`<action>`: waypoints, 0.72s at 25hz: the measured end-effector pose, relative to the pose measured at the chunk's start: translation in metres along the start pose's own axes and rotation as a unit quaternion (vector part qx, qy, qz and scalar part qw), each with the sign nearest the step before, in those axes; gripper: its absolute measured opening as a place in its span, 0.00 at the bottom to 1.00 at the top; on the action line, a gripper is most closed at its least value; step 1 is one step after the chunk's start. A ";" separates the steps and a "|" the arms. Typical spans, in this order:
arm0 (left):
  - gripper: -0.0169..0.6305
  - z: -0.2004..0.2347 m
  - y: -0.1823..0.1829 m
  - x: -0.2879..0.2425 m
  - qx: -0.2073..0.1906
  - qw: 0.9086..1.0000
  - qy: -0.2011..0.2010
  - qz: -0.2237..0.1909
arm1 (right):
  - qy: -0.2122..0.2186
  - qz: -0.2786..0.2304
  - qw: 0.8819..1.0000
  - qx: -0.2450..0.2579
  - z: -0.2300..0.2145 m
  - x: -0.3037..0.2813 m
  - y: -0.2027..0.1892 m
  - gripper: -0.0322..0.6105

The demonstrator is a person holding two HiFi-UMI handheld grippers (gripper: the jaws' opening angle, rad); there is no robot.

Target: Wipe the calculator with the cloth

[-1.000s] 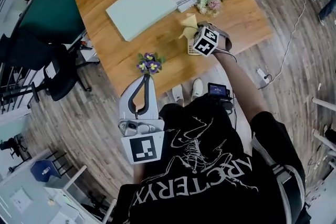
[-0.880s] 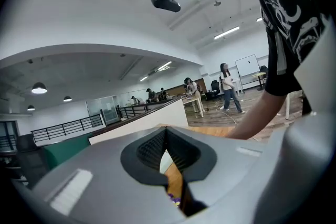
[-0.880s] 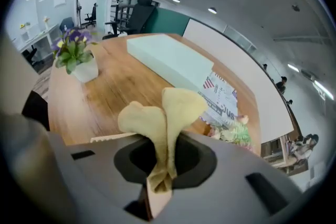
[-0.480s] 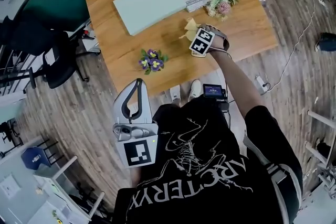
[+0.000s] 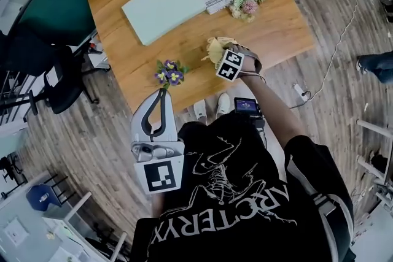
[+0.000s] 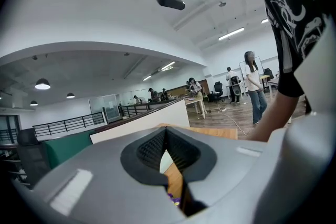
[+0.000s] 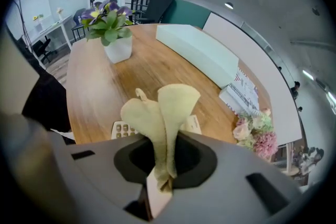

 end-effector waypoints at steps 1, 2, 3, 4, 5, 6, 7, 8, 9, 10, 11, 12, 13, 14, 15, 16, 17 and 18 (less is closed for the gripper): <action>0.04 -0.001 0.001 0.000 0.002 1.000 -0.001 -0.004 | 0.001 0.000 1.000 0.001 0.006 0.002 -0.001 0.14; 0.04 -0.001 0.003 -0.001 0.002 1.000 -0.003 -0.008 | 0.001 -0.001 1.000 0.003 0.012 0.004 -0.002 0.14; 0.04 -0.002 0.004 -0.002 0.002 1.000 -0.005 -0.011 | 0.000 -0.002 1.000 0.005 0.016 0.006 -0.003 0.14; 0.04 -0.003 0.005 -0.002 0.001 1.000 -0.007 -0.013 | -0.003 -0.002 1.000 0.006 0.018 0.006 -0.004 0.14; 0.04 -0.003 0.006 -0.002 0.001 1.000 -0.009 -0.015 | -0.007 -0.002 1.000 0.006 0.019 0.007 -0.004 0.14; 0.04 -0.004 0.006 -0.002 0.001 1.000 -0.011 -0.016 | -0.011 -0.003 1.000 0.007 0.019 0.008 -0.004 0.14; 0.04 -0.004 0.006 -0.002 0.000 1.000 -0.013 -0.017 | -0.013 -0.004 1.000 0.006 0.019 0.010 -0.004 0.14; 0.04 -0.004 0.006 -0.001 -0.001 1.000 -0.014 -0.018 | -0.012 -0.006 1.000 0.004 0.019 0.013 -0.003 0.14; 0.04 -0.004 0.007 -0.001 -0.001 1.000 -0.014 -0.019 | -0.008 -0.007 1.000 0.002 0.021 0.015 -0.002 0.14; 0.04 -0.004 0.007 -0.002 0.000 1.000 -0.014 -0.020 | -0.003 -0.007 1.000 0.001 0.024 0.017 -0.002 0.14; 0.04 -0.004 0.007 -0.002 0.001 1.000 -0.015 -0.019 | 0.001 -0.006 1.000 0.002 0.028 0.018 -0.003 0.14; 0.04 -0.005 0.006 -0.001 0.001 1.000 -0.016 -0.019 | 0.004 -0.005 1.000 0.004 0.032 0.020 -0.004 0.14; 0.04 -0.006 0.006 -0.001 0.000 1.000 -0.018 -0.018 | 0.006 -0.005 1.000 0.005 0.036 0.021 -0.005 0.14; 0.04 -0.006 0.006 -0.001 0.000 1.000 -0.019 -0.018 | 0.008 -0.005 1.000 0.006 0.040 0.023 -0.006 0.14; 0.04 -0.006 0.006 -0.001 0.000 1.000 -0.020 -0.019 | 0.010 -0.005 1.000 0.006 0.044 0.025 -0.006 0.14; 0.04 -0.005 0.006 -0.001 0.002 1.000 -0.020 -0.020 | 0.012 -0.006 1.000 0.005 0.048 0.027 -0.006 0.14; 0.04 -0.005 0.006 -0.002 0.003 1.000 -0.020 -0.021 | 0.015 -0.007 1.000 0.005 0.052 0.029 -0.006 0.14; 0.04 -0.005 0.006 -0.003 0.004 1.000 -0.021 -0.022 | 0.019 -0.007 1.000 0.005 0.057 0.031 -0.006 0.14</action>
Point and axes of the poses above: the fingertips, and each gripper's own axes: x backward along the fingers, z to its left, y out of its top, the point moved 1 cm from there along x, backward along the fingers, and after that the axes turned 7 degrees about -y, right-handed, at the moved point
